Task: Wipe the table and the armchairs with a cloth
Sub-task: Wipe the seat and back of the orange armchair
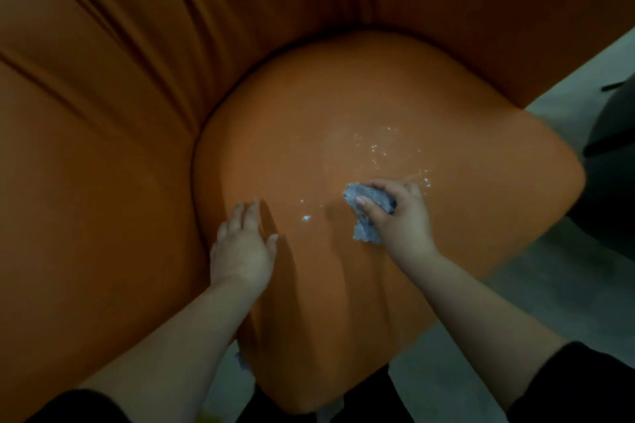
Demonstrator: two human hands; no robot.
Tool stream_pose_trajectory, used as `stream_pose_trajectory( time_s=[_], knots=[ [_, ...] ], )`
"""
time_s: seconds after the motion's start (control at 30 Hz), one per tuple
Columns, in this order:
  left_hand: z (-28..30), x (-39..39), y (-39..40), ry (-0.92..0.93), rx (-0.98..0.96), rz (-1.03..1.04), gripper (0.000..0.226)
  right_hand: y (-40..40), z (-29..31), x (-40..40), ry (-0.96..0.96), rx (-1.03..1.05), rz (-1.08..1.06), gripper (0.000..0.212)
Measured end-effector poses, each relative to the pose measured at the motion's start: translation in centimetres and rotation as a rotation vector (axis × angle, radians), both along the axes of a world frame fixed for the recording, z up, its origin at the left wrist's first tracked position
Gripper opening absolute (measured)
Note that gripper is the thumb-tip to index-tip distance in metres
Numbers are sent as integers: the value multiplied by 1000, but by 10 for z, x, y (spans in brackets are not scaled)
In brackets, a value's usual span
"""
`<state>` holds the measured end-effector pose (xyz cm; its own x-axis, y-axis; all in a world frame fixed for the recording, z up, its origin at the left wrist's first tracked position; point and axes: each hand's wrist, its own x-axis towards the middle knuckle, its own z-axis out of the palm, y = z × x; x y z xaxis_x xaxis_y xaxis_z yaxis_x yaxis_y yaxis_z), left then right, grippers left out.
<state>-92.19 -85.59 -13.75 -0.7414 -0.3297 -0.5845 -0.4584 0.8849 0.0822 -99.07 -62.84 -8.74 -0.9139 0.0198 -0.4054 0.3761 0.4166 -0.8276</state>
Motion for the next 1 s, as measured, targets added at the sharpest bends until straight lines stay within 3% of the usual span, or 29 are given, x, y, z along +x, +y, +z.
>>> stream_pose_trajectory(
  time_s=[0.13, 0.2, 0.33, 0.43, 0.6, 0.73, 0.8, 1.0],
  knots=[
    [6, 10, 3, 111, 74, -5, 74, -29, -23, -5, 47, 16, 113, 37],
    [8, 5, 4, 135, 54, 24, 74, -45, -35, -3, 65, 35, 292, 51],
    [8, -3, 16, 159, 24, 16, 77, -49, -57, 2, 324, 372, 657, 68],
    [6, -8, 17, 171, 28, 8, 81, -43, -63, 3, 457, 453, 684, 65],
    [0, -9, 20, 190, 24, 30, 82, -47, -71, -14, 510, 448, 732, 44],
    [2, -11, 19, 200, 62, 58, 82, -27, -75, -33, 490, 400, 447, 41],
    [2, -11, 19, 199, 76, 58, 82, -29, -72, -32, 497, 330, 407, 43],
    [3, -11, 12, 157, 129, 40, 95, -60, -70, -7, 511, 314, 841, 47]
  ],
)
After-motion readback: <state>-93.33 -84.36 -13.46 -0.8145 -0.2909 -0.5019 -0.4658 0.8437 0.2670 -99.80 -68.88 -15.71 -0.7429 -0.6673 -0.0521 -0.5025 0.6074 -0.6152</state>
